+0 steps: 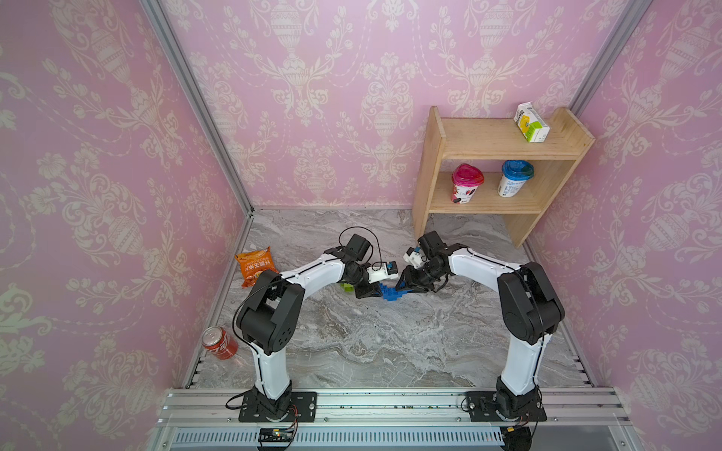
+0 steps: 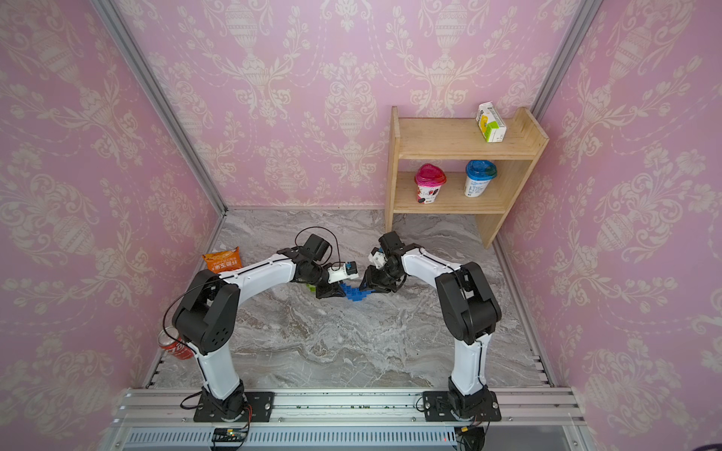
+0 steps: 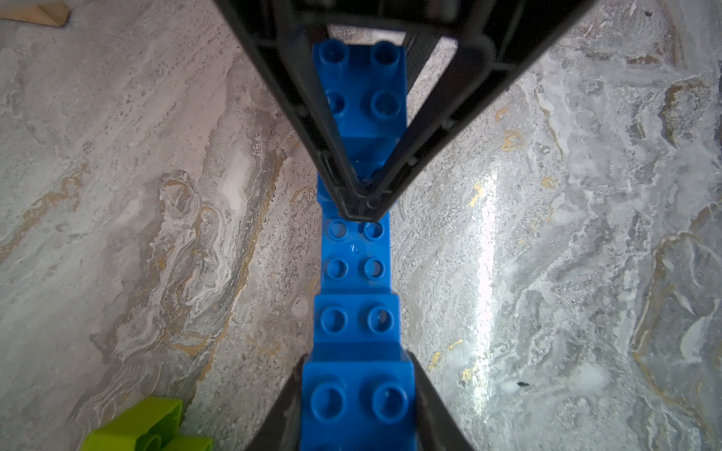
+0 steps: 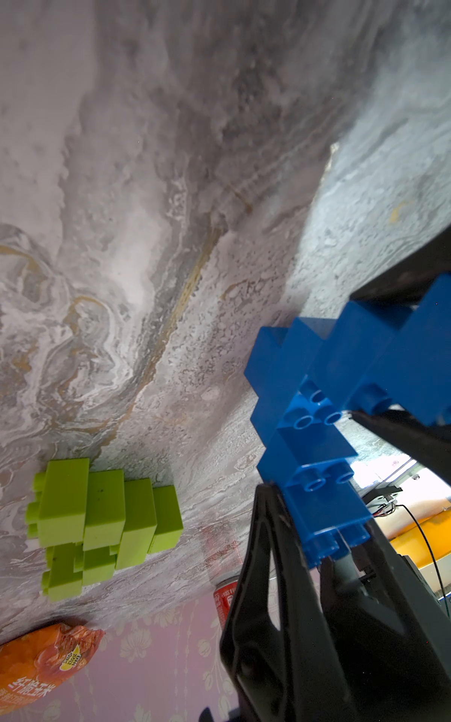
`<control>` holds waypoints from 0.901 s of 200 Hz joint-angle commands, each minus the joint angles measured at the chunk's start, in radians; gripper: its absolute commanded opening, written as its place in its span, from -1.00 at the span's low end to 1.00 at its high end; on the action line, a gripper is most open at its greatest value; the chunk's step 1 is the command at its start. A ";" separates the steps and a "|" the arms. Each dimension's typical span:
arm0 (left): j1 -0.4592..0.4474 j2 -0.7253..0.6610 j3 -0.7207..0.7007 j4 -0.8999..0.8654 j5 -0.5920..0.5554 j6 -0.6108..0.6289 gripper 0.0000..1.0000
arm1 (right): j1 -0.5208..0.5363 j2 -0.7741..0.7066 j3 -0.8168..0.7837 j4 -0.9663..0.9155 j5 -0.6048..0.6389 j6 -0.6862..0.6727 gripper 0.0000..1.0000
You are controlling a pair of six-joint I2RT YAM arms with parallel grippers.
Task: Assemble the letter v with lego
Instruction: Assemble the lego brick with the lego brick, then adjust the lego brick at the center of the board.
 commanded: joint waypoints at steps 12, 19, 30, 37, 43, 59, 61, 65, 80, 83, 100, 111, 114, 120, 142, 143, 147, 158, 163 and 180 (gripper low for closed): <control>-0.021 0.031 0.000 -0.056 -0.046 -0.021 -0.28 | -0.006 0.020 -0.016 0.000 0.005 -0.014 -0.10; -0.022 0.025 0.001 -0.052 -0.050 -0.028 -0.07 | -0.006 0.020 -0.013 0.000 0.004 -0.014 -0.04; -0.028 0.019 -0.001 -0.045 -0.058 -0.033 0.28 | -0.005 0.019 -0.014 0.000 0.001 -0.016 0.06; -0.032 0.011 -0.003 -0.039 -0.063 -0.035 0.46 | -0.005 0.019 -0.013 0.001 -0.001 -0.016 0.13; -0.036 0.003 -0.006 -0.028 -0.061 -0.038 0.57 | -0.005 0.016 -0.014 0.001 -0.003 -0.017 0.19; -0.038 -0.025 -0.016 0.003 -0.047 -0.052 0.76 | -0.005 0.007 -0.014 -0.001 -0.003 -0.020 0.34; -0.037 -0.029 -0.017 0.007 -0.046 -0.054 0.76 | -0.006 0.006 -0.013 -0.002 -0.002 -0.021 0.35; -0.038 -0.039 -0.020 0.017 -0.045 -0.060 0.77 | -0.005 0.002 -0.012 -0.005 -0.001 -0.024 0.39; -0.036 -0.090 -0.035 0.059 -0.052 -0.095 0.82 | -0.013 -0.019 0.000 -0.041 0.014 -0.045 0.49; -0.036 -0.105 -0.039 0.070 -0.053 -0.104 0.83 | -0.016 -0.027 0.002 -0.048 0.018 -0.050 0.52; -0.034 -0.187 -0.067 0.123 -0.076 -0.171 0.83 | -0.035 -0.070 0.020 -0.121 0.037 -0.095 0.64; -0.031 -0.245 -0.088 0.157 -0.114 -0.238 0.82 | -0.049 -0.102 0.034 -0.176 0.062 -0.143 0.67; -0.029 -0.264 -0.096 0.166 -0.127 -0.258 0.82 | -0.054 -0.110 0.039 -0.192 0.071 -0.156 0.68; -0.027 -0.303 -0.113 0.186 -0.156 -0.302 0.81 | -0.062 -0.126 0.053 -0.224 0.088 -0.190 0.69; -0.014 -0.450 -0.190 0.266 -0.309 -0.525 0.84 | -0.056 -0.189 0.121 -0.328 0.204 -0.381 0.82; -0.012 -0.455 -0.195 0.269 -0.316 -0.537 0.84 | -0.053 -0.192 0.123 -0.330 0.210 -0.393 0.82; -0.008 -0.482 -0.211 0.284 -0.348 -0.594 0.85 | -0.044 -0.204 0.131 -0.333 0.233 -0.445 0.86; 0.019 -0.552 -0.251 0.294 -0.388 -0.740 0.88 | -0.016 -0.234 0.138 -0.314 0.283 -0.593 0.98; 0.036 -0.577 -0.265 0.284 -0.402 -0.798 0.90 | 0.000 -0.242 0.139 -0.301 0.292 -0.668 1.00; 0.101 -0.650 -0.307 0.243 -0.412 -0.965 0.92 | 0.049 -0.231 0.155 -0.273 0.329 -0.901 1.00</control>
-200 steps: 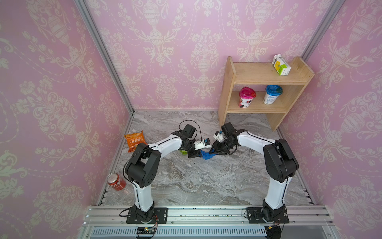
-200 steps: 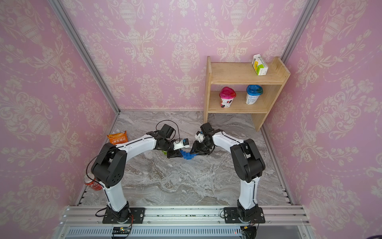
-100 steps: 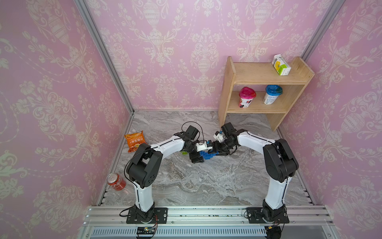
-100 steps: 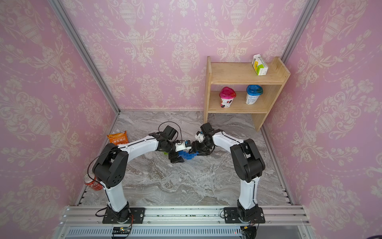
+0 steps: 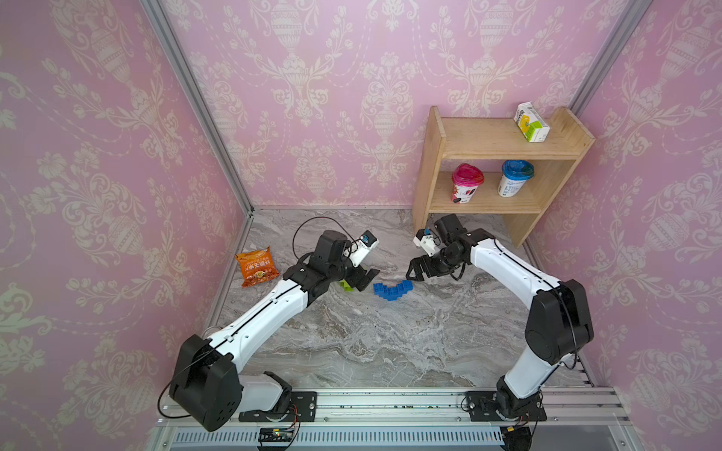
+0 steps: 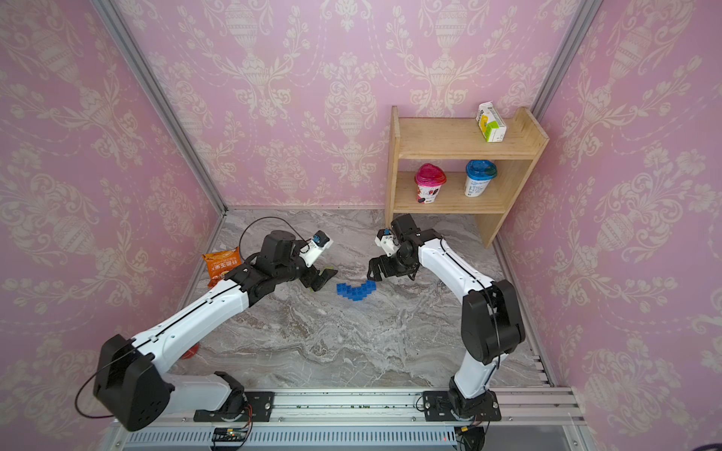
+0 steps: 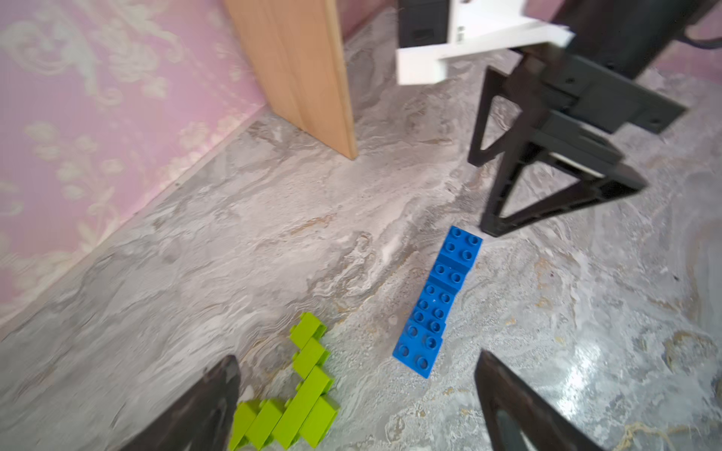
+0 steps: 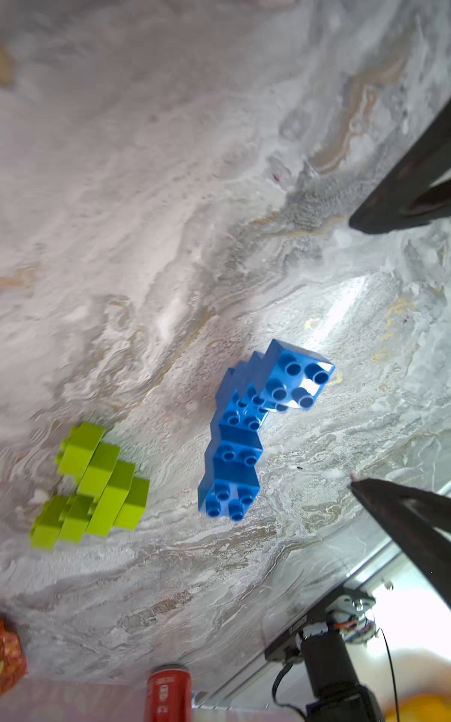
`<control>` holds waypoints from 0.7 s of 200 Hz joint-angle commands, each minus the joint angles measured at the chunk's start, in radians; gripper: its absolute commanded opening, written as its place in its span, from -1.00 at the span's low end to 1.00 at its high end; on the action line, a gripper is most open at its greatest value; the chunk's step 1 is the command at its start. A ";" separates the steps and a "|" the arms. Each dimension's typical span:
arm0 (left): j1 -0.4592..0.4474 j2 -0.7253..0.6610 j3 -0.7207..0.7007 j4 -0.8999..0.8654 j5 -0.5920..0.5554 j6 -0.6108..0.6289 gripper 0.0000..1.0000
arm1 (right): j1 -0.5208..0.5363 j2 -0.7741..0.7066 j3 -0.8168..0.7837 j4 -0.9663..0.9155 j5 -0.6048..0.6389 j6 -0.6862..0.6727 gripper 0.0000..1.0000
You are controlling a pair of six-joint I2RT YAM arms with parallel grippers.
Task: Assemble the letter v with lego
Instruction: Adjust the lego brick at the center of the board.
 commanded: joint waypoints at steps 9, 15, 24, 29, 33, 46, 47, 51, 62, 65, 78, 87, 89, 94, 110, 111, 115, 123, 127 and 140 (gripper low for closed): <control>0.095 -0.103 -0.088 -0.033 -0.111 -0.389 0.92 | 0.085 0.020 0.067 -0.042 0.122 -0.503 1.00; 0.105 -0.127 -0.101 -0.050 -0.116 -0.406 0.93 | 0.092 0.042 0.096 -0.056 0.136 -0.549 0.98; 0.119 -0.165 -0.116 -0.079 -0.127 -0.426 0.94 | 0.099 0.079 0.146 -0.090 0.144 -0.606 0.92; 0.128 -0.187 -0.125 -0.088 -0.130 -0.435 0.94 | 0.103 0.105 0.181 -0.116 0.144 -0.637 0.89; 0.133 -0.205 -0.135 -0.092 -0.127 -0.439 0.94 | 0.108 0.125 0.207 -0.137 0.144 -0.655 0.84; 0.152 -0.256 -0.162 -0.098 -0.123 -0.449 0.94 | 0.126 0.186 0.277 -0.200 0.139 -0.728 0.69; 0.153 -0.259 -0.164 -0.098 -0.123 -0.451 0.94 | 0.128 0.192 0.281 -0.204 0.139 -0.733 0.67; 0.158 -0.273 -0.170 -0.098 -0.124 -0.452 0.94 | 0.137 0.208 0.296 -0.217 0.142 -0.748 0.63; 0.170 -0.299 -0.182 -0.099 -0.125 -0.456 0.94 | 0.154 0.256 0.334 -0.250 0.148 -0.777 0.60; 0.175 -0.304 -0.184 -0.099 -0.125 -0.458 0.94 | 0.159 0.268 0.342 -0.257 0.149 -0.783 0.59; 0.186 -0.312 -0.188 -0.098 -0.122 -0.459 0.94 | 0.176 0.315 0.369 -0.271 0.148 -0.797 0.48; 0.189 -0.311 -0.188 -0.094 -0.116 -0.458 0.94 | 0.184 0.338 0.374 -0.271 0.142 -0.804 0.47; 0.189 -0.312 -0.188 -0.094 -0.115 -0.458 0.94 | 0.187 0.343 0.374 -0.270 0.140 -0.805 0.47; 0.189 -0.310 -0.189 -0.090 -0.112 -0.458 0.94 | 0.190 0.354 0.375 -0.265 0.141 -0.803 0.47; 0.191 -0.305 -0.192 -0.076 -0.108 -0.452 0.94 | 0.201 0.380 0.375 -0.250 0.134 -0.798 0.46; 0.191 -0.305 -0.193 -0.076 -0.108 -0.452 0.94 | 0.201 0.382 0.376 -0.248 0.134 -0.798 0.46; 0.190 -0.304 -0.193 -0.073 -0.107 -0.451 0.94 | 0.204 0.389 0.375 -0.248 0.132 -0.797 0.46; 0.191 -0.302 -0.194 -0.071 -0.105 -0.447 0.94 | 0.211 0.400 0.375 -0.250 0.130 -0.796 0.46; 0.190 -0.302 -0.194 -0.070 -0.105 -0.446 0.94 | 0.214 0.403 0.372 -0.247 0.130 -0.795 0.46; 0.191 -0.306 -0.198 -0.070 -0.105 -0.439 0.94 | 0.219 0.411 0.360 -0.242 0.125 -0.791 0.46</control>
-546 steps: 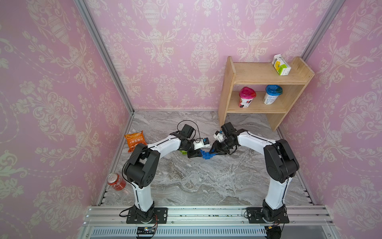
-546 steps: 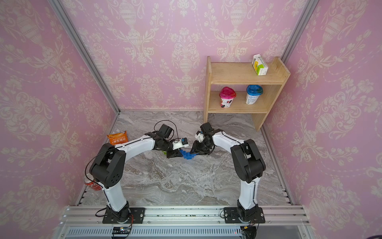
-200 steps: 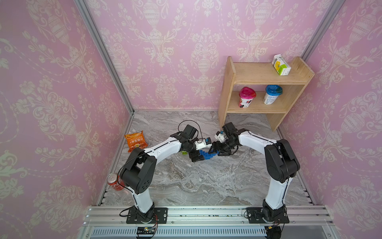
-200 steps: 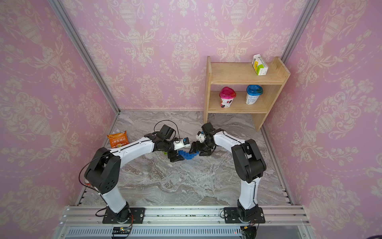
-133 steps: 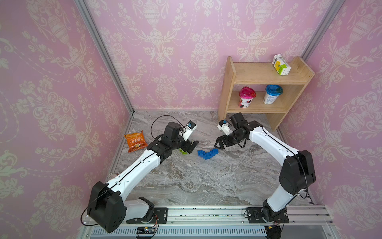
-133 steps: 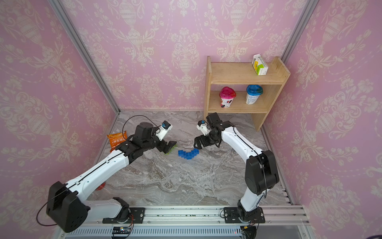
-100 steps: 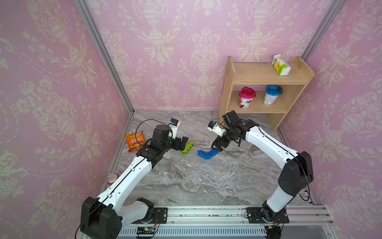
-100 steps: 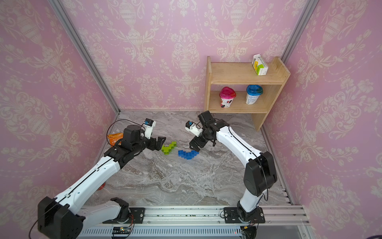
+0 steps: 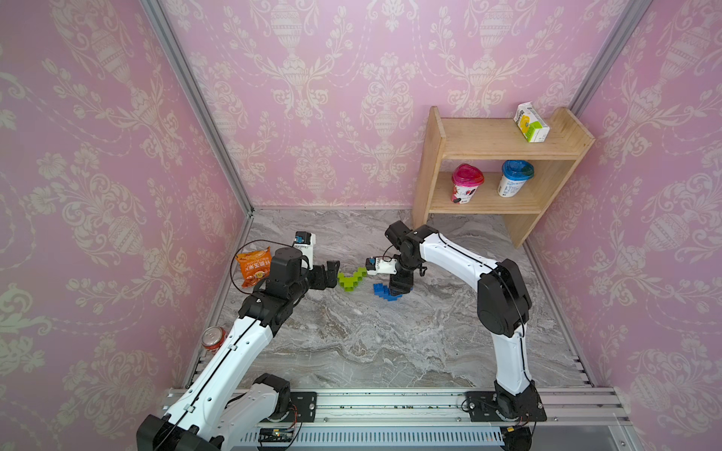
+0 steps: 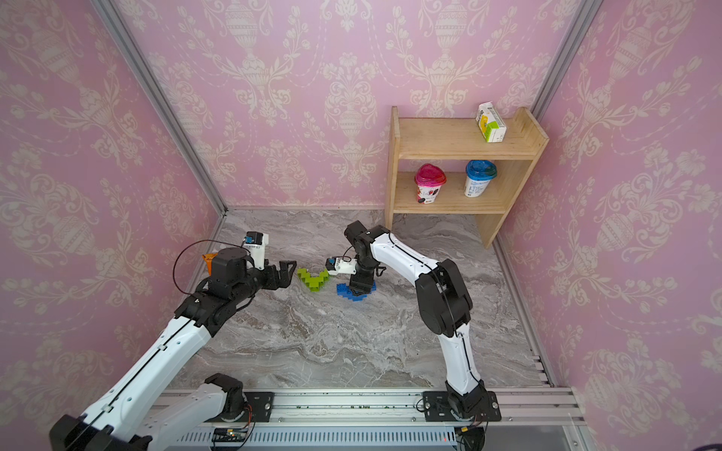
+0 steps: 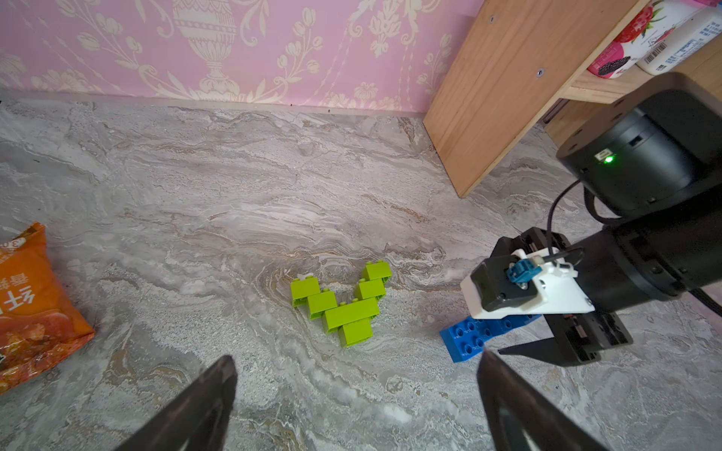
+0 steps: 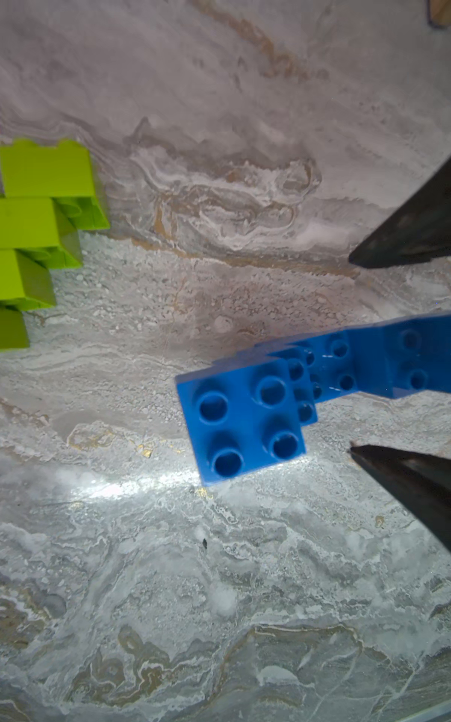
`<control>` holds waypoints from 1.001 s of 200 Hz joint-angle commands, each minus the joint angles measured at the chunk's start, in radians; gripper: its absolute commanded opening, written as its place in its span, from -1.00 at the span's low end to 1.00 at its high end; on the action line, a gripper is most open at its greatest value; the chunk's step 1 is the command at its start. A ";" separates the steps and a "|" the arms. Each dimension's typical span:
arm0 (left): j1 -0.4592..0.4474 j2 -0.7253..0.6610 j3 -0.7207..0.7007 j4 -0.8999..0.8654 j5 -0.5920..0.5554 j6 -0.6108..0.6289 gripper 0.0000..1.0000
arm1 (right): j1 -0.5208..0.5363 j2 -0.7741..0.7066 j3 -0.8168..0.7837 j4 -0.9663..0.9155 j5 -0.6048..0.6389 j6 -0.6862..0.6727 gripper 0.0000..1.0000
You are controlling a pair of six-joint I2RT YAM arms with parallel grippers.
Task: Assemble the letter v with lego
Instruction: Adjust the lego brick at the center of the board.
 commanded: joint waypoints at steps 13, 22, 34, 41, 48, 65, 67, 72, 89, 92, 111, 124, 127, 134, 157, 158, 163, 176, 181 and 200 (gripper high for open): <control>0.009 -0.009 -0.022 0.006 -0.004 -0.001 0.94 | 0.009 0.012 -0.001 -0.024 -0.009 -0.021 0.46; 0.009 -0.016 -0.026 0.008 -0.009 0.002 0.94 | 0.008 0.016 -0.007 -0.023 -0.014 -0.020 0.46; 0.009 -0.021 -0.034 0.012 -0.013 0.005 0.94 | 0.008 0.022 -0.016 -0.017 -0.018 -0.016 0.46; 0.009 -0.026 -0.037 0.015 -0.015 0.005 0.94 | 0.009 0.027 -0.021 -0.014 -0.018 -0.018 0.46; 0.009 -0.028 -0.040 0.021 -0.015 0.007 0.94 | 0.009 0.033 -0.026 -0.011 -0.016 -0.017 0.46; 0.010 -0.033 -0.044 0.026 -0.012 0.005 0.94 | 0.009 0.047 -0.028 -0.001 -0.016 -0.011 0.44; 0.010 -0.033 -0.044 0.027 -0.012 0.006 0.94 | 0.009 0.047 -0.027 0.000 -0.017 -0.011 0.44; 0.009 -0.035 -0.045 0.027 -0.012 0.006 0.94 | 0.010 0.051 -0.026 0.003 -0.020 -0.008 0.45; 0.011 -0.035 -0.046 0.026 -0.013 0.010 0.94 | 0.010 0.069 -0.015 0.000 -0.023 -0.006 0.44; 0.010 -0.035 -0.046 0.026 -0.014 0.010 0.94 | 0.009 0.073 -0.012 -0.003 -0.023 -0.006 0.43; 0.011 -0.036 -0.049 0.026 -0.015 0.011 0.94 | 0.010 0.090 -0.005 -0.006 -0.016 -0.001 0.43; 0.011 -0.040 -0.051 0.027 -0.016 0.013 0.94 | 0.011 0.098 -0.006 -0.004 -0.015 0.000 0.43; 0.011 -0.041 -0.051 0.026 -0.017 0.014 0.94 | 0.011 0.098 -0.008 -0.003 -0.015 0.000 0.42; 0.011 -0.043 -0.051 0.026 -0.018 0.014 0.94 | 0.011 0.097 -0.012 0.003 -0.016 0.004 0.40; 0.010 -0.046 -0.050 0.025 -0.016 0.016 0.94 | 0.011 0.096 -0.014 0.012 -0.022 0.011 0.18; 0.011 -0.047 -0.050 0.025 -0.016 0.015 0.94 | 0.011 0.095 -0.014 0.013 -0.022 0.011 0.18; 0.011 -0.048 -0.050 0.025 -0.016 0.016 0.94 | 0.011 0.097 -0.014 0.014 -0.020 0.013 0.17; 0.011 -0.051 -0.051 0.027 -0.015 0.014 0.94 | 0.011 0.098 -0.010 0.013 -0.020 0.016 0.09; 0.011 -0.051 -0.053 0.026 -0.014 0.014 0.94 | 0.011 0.101 -0.006 0.010 -0.018 0.017 0.06; 0.011 -0.055 -0.056 0.027 -0.013 0.013 0.94 | 0.011 0.109 -0.001 0.003 -0.020 0.018 -0.05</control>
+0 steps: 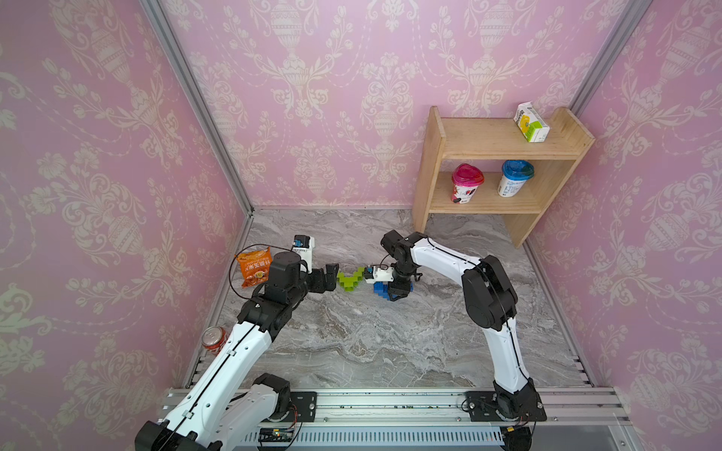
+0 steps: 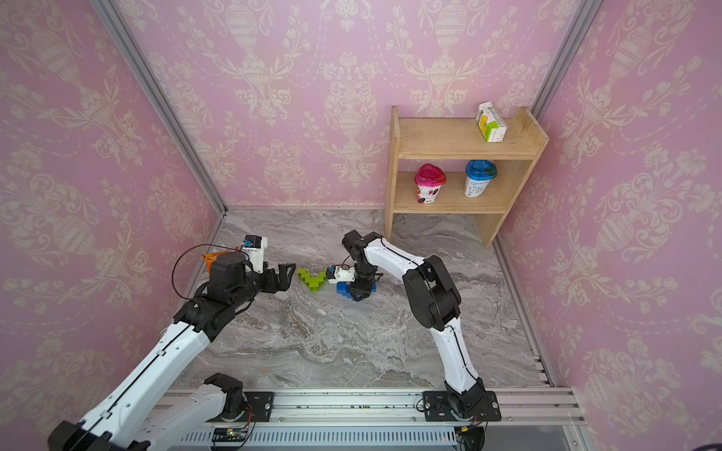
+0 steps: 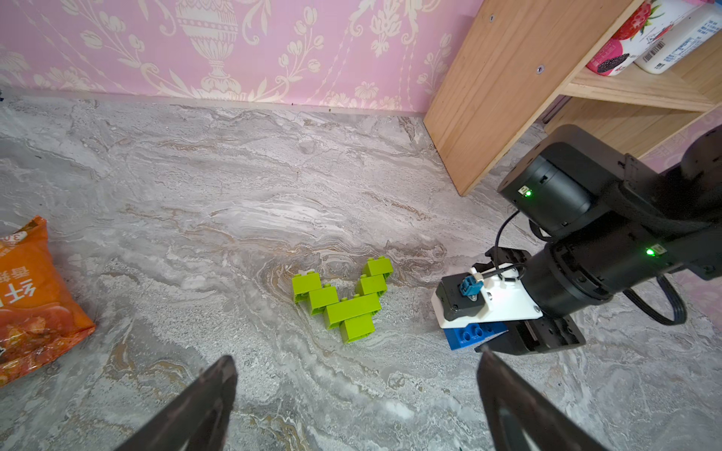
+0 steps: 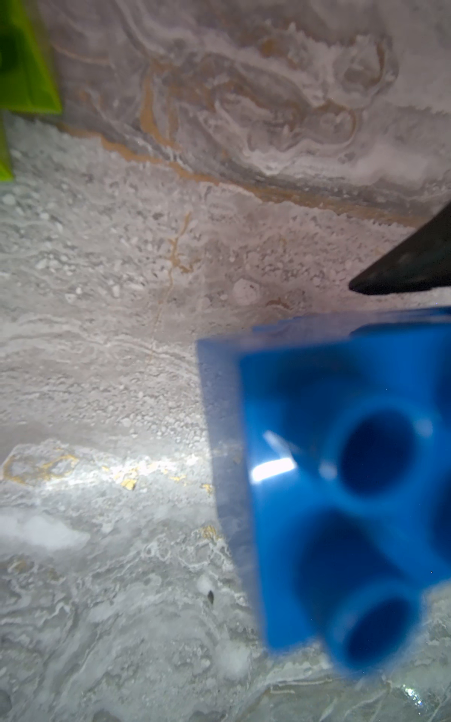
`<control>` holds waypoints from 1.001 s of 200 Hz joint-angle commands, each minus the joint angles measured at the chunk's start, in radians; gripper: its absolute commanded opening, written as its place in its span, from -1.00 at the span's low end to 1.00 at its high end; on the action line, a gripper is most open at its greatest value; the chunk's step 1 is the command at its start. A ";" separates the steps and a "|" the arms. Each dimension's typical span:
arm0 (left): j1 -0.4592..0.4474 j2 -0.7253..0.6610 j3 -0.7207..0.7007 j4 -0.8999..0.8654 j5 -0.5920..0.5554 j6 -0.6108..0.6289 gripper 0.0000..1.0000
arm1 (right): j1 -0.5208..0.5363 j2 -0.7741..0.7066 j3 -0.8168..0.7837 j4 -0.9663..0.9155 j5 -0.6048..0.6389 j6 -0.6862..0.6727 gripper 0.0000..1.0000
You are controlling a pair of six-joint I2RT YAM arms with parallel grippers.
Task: Assemble the letter v with lego
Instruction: Adjust the lego brick at the center of the board.
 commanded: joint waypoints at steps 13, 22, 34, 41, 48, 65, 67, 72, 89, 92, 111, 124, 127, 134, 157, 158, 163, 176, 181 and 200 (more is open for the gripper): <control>0.010 -0.019 -0.018 0.009 -0.012 0.011 0.94 | 0.006 0.014 0.013 -0.021 -0.023 0.016 -0.07; 0.010 -0.023 -0.018 0.009 -0.011 0.010 0.94 | 0.005 0.015 0.016 -0.022 -0.028 0.017 -0.07; 0.010 -0.024 -0.017 0.009 -0.012 0.010 0.94 | 0.006 0.016 0.022 -0.030 -0.029 0.019 -0.13; 0.010 -0.024 -0.018 0.009 -0.012 0.011 0.94 | 0.006 0.017 0.029 -0.036 -0.033 0.021 -0.16; 0.010 -0.025 -0.018 0.010 -0.011 0.011 0.94 | 0.006 0.021 0.034 -0.044 -0.036 0.021 -0.22; 0.010 -0.022 -0.017 0.013 -0.010 0.010 0.94 | 0.006 0.026 0.049 -0.059 -0.044 0.022 -0.24; 0.010 -0.023 -0.017 0.014 -0.010 0.009 0.94 | 0.006 0.027 0.050 -0.060 -0.045 0.022 -0.24; 0.010 -0.021 -0.018 0.014 -0.009 0.010 0.94 | 0.006 0.029 0.053 -0.063 -0.045 0.023 -0.24; 0.010 -0.021 -0.018 0.015 -0.006 0.009 0.94 | 0.005 0.034 0.065 -0.078 -0.054 0.022 -0.25; 0.010 -0.021 -0.019 0.015 -0.005 0.009 0.94 | 0.005 0.035 0.067 -0.080 -0.056 0.022 -0.26; 0.010 -0.025 -0.020 0.014 -0.006 0.010 0.94 | 0.006 0.039 0.073 -0.098 -0.070 0.021 -0.32; 0.010 -0.028 -0.019 0.013 -0.004 0.010 0.94 | 0.006 0.040 0.077 -0.121 -0.101 0.015 -0.33; 0.010 -0.028 -0.020 0.014 -0.003 0.010 0.94 | 0.006 0.039 0.077 -0.130 -0.112 0.012 -0.33; 0.010 -0.029 -0.019 0.012 -0.003 0.010 0.94 | 0.006 0.040 0.081 -0.153 -0.140 0.005 -0.33; 0.010 -0.032 -0.019 0.012 -0.001 0.008 0.94 | 0.015 0.038 0.082 -0.228 -0.237 -0.030 -0.31; 0.010 -0.032 -0.020 0.013 0.000 0.009 0.94 | 0.016 0.037 0.082 -0.228 -0.241 -0.033 -0.31; 0.010 -0.032 -0.021 0.014 0.000 0.008 0.94 | 0.018 0.036 0.078 -0.242 -0.258 -0.042 -0.31; 0.010 -0.028 -0.022 0.018 0.008 0.005 0.94 | 0.026 0.042 0.075 -0.266 -0.286 -0.062 -0.30; 0.010 -0.025 -0.023 0.021 0.009 0.005 0.94 | 0.026 0.048 0.074 -0.272 -0.289 -0.063 -0.29; 0.010 -0.017 -0.025 0.028 0.017 0.003 0.94 | 0.027 0.075 0.086 -0.284 -0.290 -0.064 -0.28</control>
